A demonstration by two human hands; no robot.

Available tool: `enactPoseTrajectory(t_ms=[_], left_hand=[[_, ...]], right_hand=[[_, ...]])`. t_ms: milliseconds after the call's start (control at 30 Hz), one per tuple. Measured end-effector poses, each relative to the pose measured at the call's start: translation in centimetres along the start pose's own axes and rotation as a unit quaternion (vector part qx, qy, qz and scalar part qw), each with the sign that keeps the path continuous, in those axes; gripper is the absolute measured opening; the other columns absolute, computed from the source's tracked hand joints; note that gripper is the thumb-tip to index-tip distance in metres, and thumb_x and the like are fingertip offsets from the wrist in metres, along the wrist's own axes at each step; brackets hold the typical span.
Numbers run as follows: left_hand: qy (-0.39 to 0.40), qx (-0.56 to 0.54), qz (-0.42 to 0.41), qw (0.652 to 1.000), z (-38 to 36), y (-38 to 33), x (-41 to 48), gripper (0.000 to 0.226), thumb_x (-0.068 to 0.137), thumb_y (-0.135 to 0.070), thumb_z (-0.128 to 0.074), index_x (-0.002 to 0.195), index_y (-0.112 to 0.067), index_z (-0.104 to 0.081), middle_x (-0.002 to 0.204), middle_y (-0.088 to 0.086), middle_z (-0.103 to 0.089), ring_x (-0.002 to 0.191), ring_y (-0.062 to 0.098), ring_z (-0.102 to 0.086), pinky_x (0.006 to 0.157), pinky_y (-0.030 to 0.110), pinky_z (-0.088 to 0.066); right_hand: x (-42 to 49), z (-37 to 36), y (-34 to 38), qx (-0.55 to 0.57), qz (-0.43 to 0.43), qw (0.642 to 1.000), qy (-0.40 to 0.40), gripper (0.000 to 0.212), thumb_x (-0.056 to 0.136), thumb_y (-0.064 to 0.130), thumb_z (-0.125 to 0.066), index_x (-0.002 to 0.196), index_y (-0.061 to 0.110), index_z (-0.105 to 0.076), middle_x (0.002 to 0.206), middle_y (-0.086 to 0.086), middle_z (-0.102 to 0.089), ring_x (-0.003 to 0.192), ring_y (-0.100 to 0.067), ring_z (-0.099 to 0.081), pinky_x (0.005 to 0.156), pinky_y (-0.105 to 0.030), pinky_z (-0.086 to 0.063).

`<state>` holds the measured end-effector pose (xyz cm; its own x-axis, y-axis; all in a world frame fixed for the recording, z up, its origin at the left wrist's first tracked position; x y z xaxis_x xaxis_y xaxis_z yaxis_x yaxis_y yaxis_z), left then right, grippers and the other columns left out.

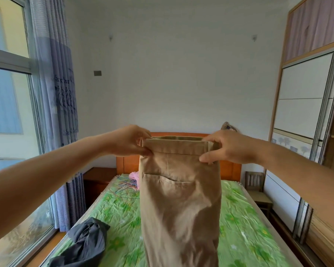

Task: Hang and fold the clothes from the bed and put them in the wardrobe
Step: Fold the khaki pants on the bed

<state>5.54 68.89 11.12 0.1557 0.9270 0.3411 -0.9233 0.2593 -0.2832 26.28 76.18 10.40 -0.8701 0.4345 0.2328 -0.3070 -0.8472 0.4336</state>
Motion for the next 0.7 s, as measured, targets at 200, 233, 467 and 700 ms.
enactPoseTrajectory(t_ms=[200, 233, 467, 700], left_hand=[[0.002, -0.004, 0.002, 1.000, 0.3, 0.3, -0.1, 0.014, 0.083, -0.012, -0.081, 0.096, -0.010, -0.077, 0.096, 0.005, -0.070, 0.093, 0.021, -0.069, 0.089, 0.049, -0.053], [0.004, -0.002, -0.001, 1.000, 0.3, 0.3, -0.2, 0.013, 0.083, -0.012, -0.081, 0.095, -0.010, -0.077, 0.095, 0.005, -0.070, 0.092, 0.021, -0.069, 0.088, 0.049, -0.053], [0.014, 0.002, 0.002, 1.000, 1.1, 1.2, -1.0, 0.012, 0.084, -0.014, -0.081, 0.094, -0.013, -0.077, 0.093, -0.002, -0.070, 0.090, 0.016, -0.069, 0.087, 0.046, -0.054], [0.014, -0.004, 0.010, 1.000, 1.6, 1.8, -1.8, 0.009, 0.082, -0.019, -0.083, 0.089, -0.019, -0.077, 0.090, -0.006, -0.069, 0.086, 0.014, -0.069, 0.086, 0.046, -0.055]], right_hand=[[-0.9, -3.3, 1.9, 0.057, -0.009, 0.990, 0.132, 0.024, 0.088, 0.015, -0.073, 0.112, 0.011, -0.071, 0.112, -0.004, -0.074, 0.109, -0.020, -0.068, 0.104, -0.046, -0.050], [-1.1, -3.5, 2.0, 0.051, -0.007, 0.990, 0.133, 0.022, 0.088, 0.019, -0.072, 0.109, 0.014, -0.073, 0.110, -0.001, -0.074, 0.106, -0.018, -0.068, 0.103, -0.044, -0.050], [-1.2, -4.7, 2.3, -0.027, -0.009, 0.992, 0.121, 0.013, 0.087, 0.041, -0.073, 0.094, 0.033, -0.080, 0.092, 0.010, -0.077, 0.080, -0.005, -0.066, 0.075, -0.035, -0.049], [-0.7, -5.3, 2.0, -0.062, -0.008, 0.994, 0.087, 0.023, 0.090, 0.047, -0.068, 0.100, 0.030, -0.079, 0.101, 0.007, -0.075, 0.094, -0.018, -0.069, 0.090, -0.052, -0.053]])
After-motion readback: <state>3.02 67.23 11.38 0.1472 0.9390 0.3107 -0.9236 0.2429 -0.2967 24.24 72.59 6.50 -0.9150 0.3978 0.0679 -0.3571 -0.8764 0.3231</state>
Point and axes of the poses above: each hand's wrist, its own x-axis towards the middle knuckle, its own z-axis out of the back of the hand, y = z × x, the point moved 9 cm from there along x, towards the middle knuckle
